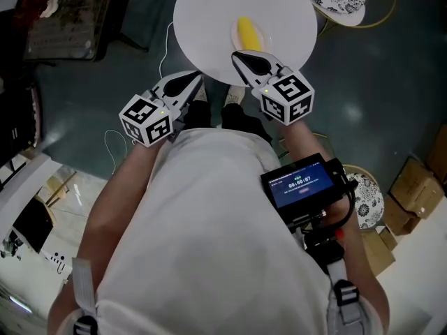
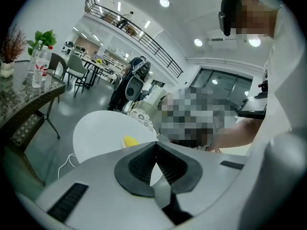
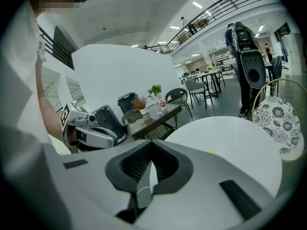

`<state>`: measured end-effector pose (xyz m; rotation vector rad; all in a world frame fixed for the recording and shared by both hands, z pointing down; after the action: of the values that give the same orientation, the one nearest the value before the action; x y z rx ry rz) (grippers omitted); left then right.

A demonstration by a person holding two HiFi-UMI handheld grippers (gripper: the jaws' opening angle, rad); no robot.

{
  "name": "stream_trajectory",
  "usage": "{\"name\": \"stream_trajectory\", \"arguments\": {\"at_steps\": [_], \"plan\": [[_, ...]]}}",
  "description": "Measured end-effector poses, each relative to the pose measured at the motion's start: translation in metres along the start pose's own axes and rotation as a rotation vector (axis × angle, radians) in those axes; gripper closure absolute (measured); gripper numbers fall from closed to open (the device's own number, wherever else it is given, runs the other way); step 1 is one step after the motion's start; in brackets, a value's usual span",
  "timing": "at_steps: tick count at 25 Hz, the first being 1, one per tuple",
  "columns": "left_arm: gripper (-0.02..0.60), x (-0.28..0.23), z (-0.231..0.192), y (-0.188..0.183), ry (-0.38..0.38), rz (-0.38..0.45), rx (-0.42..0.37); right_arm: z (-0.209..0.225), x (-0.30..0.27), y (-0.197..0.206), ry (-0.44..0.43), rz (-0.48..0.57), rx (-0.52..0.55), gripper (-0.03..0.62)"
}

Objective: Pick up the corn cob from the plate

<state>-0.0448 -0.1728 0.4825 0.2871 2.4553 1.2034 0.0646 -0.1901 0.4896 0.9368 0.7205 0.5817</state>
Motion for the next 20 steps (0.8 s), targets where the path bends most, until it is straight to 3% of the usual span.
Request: {"name": "stream_trajectory", "arguments": {"at_steps": [13,20], "plan": [[0.577,-0.007,-0.007,-0.001,-0.001,0.014,0.037,0.008,0.007,0.011,0.015,-0.073,0.006,0.591],[0.576,-0.008,-0.003,0.007,-0.005,0.037,0.069,0.029,0.019,0.037,0.111,-0.191,0.014,0.591]]}}
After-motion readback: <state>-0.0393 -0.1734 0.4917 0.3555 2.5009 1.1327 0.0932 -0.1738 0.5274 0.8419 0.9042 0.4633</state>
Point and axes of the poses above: the fingertips, and each gripper's own axes: x backward along the fingers, z to its right, y out of its underside, the point moved 2 cm from there along x, backward along the fingers, and after that the axes turned 10 degrees about z, right-handed, at the moved point
